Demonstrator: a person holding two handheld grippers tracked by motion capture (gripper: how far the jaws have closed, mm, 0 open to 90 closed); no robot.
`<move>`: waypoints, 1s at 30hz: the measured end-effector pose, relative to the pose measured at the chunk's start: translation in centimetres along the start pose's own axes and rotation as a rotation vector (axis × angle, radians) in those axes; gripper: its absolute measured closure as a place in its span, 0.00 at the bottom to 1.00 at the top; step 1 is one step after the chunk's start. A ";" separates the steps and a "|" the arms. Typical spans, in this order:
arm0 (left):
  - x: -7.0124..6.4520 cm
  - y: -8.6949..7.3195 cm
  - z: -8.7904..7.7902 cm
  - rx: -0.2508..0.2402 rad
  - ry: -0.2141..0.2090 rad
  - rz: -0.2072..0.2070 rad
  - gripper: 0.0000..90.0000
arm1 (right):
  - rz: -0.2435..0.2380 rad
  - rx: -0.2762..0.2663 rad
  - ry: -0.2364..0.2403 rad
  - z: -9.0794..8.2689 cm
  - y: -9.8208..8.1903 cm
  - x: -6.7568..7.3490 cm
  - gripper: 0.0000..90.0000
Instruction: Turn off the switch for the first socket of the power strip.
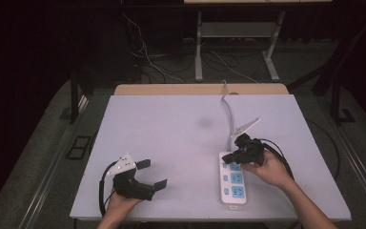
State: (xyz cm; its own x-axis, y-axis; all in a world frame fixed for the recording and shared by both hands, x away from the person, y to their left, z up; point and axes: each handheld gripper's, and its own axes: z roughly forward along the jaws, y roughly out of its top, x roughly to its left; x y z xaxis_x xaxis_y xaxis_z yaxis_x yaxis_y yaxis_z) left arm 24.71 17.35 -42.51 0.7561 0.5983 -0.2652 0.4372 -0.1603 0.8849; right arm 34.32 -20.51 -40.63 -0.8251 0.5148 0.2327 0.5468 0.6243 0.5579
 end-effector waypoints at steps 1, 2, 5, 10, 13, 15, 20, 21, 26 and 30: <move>0.0 0.0 0.0 0.000 0.000 0.000 0.00 | -0.003 -0.002 0.005 0.2 0.0 0.0 0.99; 0.0 0.0 0.0 0.000 0.001 0.000 0.00 | 0.001 0.002 0.008 0.2 0.0 0.0 0.99; 0.0 0.0 0.0 0.000 0.000 0.001 0.00 | 0.008 0.008 0.018 0.4 0.0 0.0 0.99; 0.0 0.0 0.0 0.004 -0.002 0.003 0.00 | 0.001 0.019 0.027 0.6 0.0 0.1 0.99; 0.0 0.0 0.1 0.006 -0.002 0.004 0.00 | -0.008 0.023 0.028 0.6 0.0 0.1 1.00; 0.0 0.0 0.1 0.007 -0.003 0.007 0.00 | -0.003 0.018 0.036 0.6 0.0 -0.1 1.00; -0.1 0.0 0.2 0.008 -0.003 0.009 0.00 | -0.001 0.012 0.045 0.6 -0.1 -0.2 1.00; -0.1 0.0 0.1 0.008 -0.003 0.009 0.00 | -0.008 0.009 0.042 0.6 -0.2 -0.2 1.00; -0.1 0.0 0.1 0.005 -0.001 0.007 0.00 | -0.017 0.009 0.030 0.7 -0.2 0.0 1.00; -0.1 0.0 0.1 0.007 -0.001 0.009 0.00 | -0.011 0.019 0.026 0.8 -0.1 0.0 1.00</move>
State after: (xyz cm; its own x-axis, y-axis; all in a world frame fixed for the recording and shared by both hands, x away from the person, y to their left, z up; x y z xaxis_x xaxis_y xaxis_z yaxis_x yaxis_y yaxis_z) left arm 24.68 17.18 -42.58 0.7606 0.5961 -0.2572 0.4337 -0.1716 0.8846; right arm 34.35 -20.10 -41.31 -0.8347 0.4921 0.2474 0.5397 0.6413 0.5453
